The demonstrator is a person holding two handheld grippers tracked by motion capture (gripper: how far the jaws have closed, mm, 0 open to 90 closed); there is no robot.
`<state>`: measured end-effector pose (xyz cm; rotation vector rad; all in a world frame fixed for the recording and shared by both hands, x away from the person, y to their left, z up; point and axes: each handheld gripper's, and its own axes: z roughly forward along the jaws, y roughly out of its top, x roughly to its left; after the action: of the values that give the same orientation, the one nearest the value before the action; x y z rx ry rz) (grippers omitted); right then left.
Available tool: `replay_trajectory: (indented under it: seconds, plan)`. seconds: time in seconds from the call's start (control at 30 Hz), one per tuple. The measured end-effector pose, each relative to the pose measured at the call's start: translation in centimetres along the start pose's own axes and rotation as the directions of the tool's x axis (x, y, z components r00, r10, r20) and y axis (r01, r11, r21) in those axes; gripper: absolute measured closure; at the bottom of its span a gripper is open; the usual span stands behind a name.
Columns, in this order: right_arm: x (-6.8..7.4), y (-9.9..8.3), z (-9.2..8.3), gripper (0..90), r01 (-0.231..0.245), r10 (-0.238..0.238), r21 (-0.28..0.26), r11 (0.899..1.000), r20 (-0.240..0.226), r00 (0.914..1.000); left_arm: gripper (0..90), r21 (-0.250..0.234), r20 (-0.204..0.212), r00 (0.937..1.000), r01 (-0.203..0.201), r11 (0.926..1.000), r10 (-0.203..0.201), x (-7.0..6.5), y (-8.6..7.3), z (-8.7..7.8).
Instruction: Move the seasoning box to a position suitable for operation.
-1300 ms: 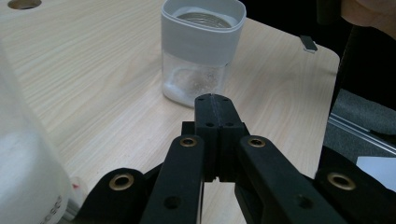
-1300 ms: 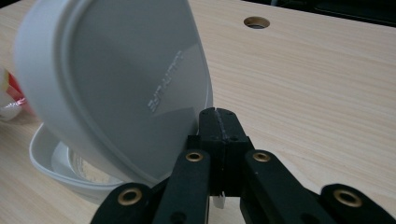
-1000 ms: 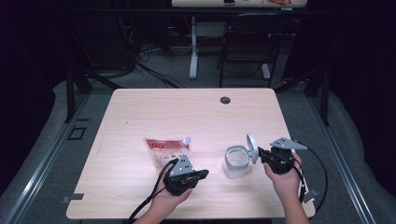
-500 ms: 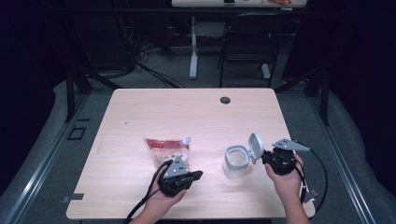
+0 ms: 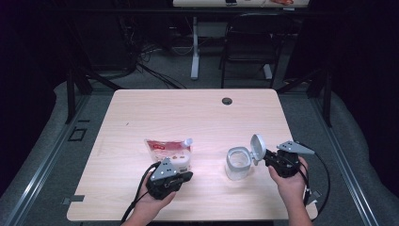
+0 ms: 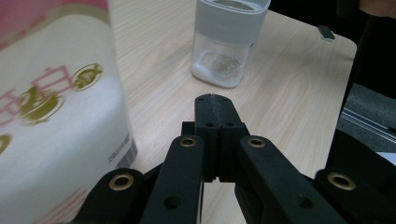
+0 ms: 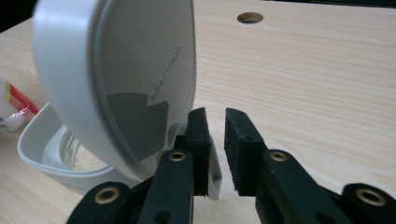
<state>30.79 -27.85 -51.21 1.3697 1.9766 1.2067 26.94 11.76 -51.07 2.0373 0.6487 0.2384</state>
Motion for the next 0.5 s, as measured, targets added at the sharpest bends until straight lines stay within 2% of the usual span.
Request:
replay_trajectory:
  seconds: [0.17, 0.27, 0.5]
  plan:
    - [-0.1, -0.6, -0.7, 74.8, 0.012, -0.012, -0.012, 1.0, 0.025, 0.9996, 89.9, -0.005, -0.015, 0.9998, 0.017, 0.9998, -0.017, 0.6, -0.6, -1.2]
    - [-0.3, -1.2, -1.2, 69.6, 0.019, -0.019, -0.018, 1.0, 0.044, 0.9988, 84.4, -0.004, -0.029, 0.9992, 0.026, 0.9997, -0.026, 1.3, -1.3, -2.3]
    - [-0.5, -2.0, -1.3, 59.0, 0.013, -0.013, -0.006, 1.0, 0.043, 0.999, 78.8, -0.009, -0.074, 0.9952, 0.064, 0.9979, -0.064, 2.6, -2.7, -4.1]
